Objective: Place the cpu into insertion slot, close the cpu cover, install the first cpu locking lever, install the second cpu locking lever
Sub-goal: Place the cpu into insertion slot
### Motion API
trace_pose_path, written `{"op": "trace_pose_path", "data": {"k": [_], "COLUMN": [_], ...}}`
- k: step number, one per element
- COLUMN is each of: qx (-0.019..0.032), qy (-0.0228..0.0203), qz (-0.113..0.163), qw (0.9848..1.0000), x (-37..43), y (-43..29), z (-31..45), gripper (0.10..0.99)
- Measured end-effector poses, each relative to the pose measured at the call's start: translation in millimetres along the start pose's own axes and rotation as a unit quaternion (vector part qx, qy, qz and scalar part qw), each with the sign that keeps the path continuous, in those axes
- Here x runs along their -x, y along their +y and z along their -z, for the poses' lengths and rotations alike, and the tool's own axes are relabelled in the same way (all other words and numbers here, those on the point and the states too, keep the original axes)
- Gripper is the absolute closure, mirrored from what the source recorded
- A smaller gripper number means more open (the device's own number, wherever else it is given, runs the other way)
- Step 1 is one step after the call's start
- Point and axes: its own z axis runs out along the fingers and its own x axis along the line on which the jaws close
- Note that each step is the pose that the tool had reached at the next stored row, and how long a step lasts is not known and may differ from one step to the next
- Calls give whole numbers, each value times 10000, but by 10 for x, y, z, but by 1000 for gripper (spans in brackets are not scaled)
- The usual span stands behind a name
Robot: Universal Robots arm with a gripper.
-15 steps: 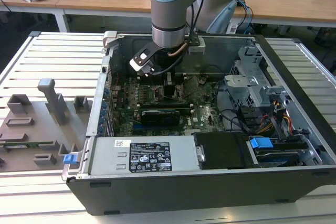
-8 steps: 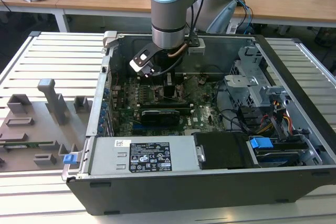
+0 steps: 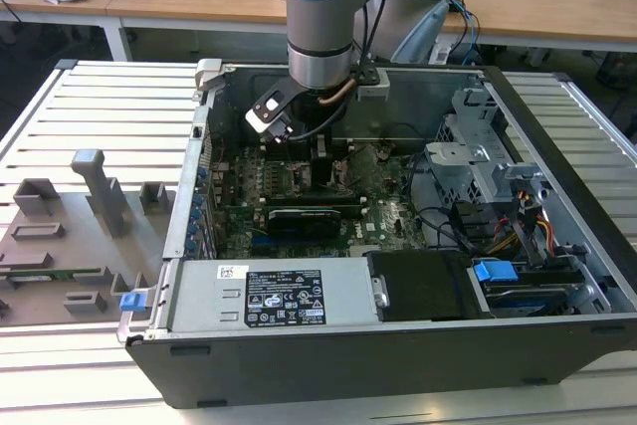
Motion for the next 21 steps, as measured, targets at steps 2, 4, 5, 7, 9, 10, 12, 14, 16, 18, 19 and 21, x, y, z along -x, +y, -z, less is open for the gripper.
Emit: {"op": "trace_pose_path", "data": {"k": [2,4,5,7,9,10,12,14,16,18,19,21], "qx": [1,1,-1,0,1,1,1,1,0,1,1,1], "qy": [-10,-11,-13,-19,-30,-34,-48,-67,-74,-74,-75,-75], "qz": [0,0,1,2,2,2,3,4,5,4,4,4], "qw": [10000,10000,10000,10000,10000,10000,10000,10000,10000,10000,10000,10000], "x": [-36,-53,-58,-61,-62,-62,-62,-63,-63,-63,-63,-63], "y": [4,4,4,7,12,13,17,23,26,29,30,35], "z": [64,70,83,123,207,235,313,403,464,514,540,623], "gripper": [408,427,553,616,733,796,914,980,980,980,980,980]}}
